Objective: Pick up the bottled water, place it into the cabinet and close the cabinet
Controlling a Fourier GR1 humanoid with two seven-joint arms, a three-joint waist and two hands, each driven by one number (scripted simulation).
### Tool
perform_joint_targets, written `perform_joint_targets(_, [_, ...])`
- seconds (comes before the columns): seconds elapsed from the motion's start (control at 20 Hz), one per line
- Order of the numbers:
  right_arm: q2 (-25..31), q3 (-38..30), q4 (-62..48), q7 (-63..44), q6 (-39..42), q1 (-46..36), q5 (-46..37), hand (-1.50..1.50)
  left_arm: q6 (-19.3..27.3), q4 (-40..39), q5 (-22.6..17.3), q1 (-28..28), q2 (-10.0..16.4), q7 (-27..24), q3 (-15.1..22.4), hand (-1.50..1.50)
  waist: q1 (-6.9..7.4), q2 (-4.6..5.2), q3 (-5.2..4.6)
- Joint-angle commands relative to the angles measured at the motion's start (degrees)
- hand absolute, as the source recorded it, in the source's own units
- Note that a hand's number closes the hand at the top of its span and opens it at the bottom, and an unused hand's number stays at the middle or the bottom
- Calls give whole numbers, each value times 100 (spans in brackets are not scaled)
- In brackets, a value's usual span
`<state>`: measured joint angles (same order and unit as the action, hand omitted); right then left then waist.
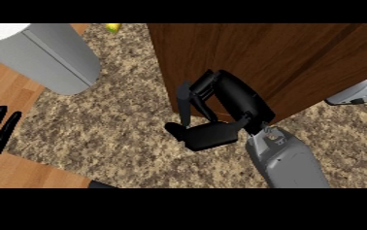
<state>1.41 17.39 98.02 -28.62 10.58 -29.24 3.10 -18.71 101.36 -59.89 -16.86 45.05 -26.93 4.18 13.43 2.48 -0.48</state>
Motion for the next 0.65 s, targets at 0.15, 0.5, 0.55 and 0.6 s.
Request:
perform_joint_targets(0.15, [-138, -698, -1673, 30, -1332, -1683, 45, 150, -123, -6, -18, -110, -74, -63, -1, -150, 0, 1, 20])
perform_joint_targets(0.5, [-142, -722, -2341, 162, -2149, -2209, 622, -150, -127, -175, -4, -105, -123, -107, -79, -150, -161, 3, 29])
perform_joint_targets(0.55, [-142, -709, -2430, 62, -2145, -2362, 636, -150, -107, -156, 27, -73, -202, -114, 10, -150, -189, 14, 23])
perform_joint_targets(0.6, [-142, -725, -2523, 191, -2187, -2341, 687, -150, -229, -220, -3, -152, -118, -124, -83, -150, -186, 5, 27])
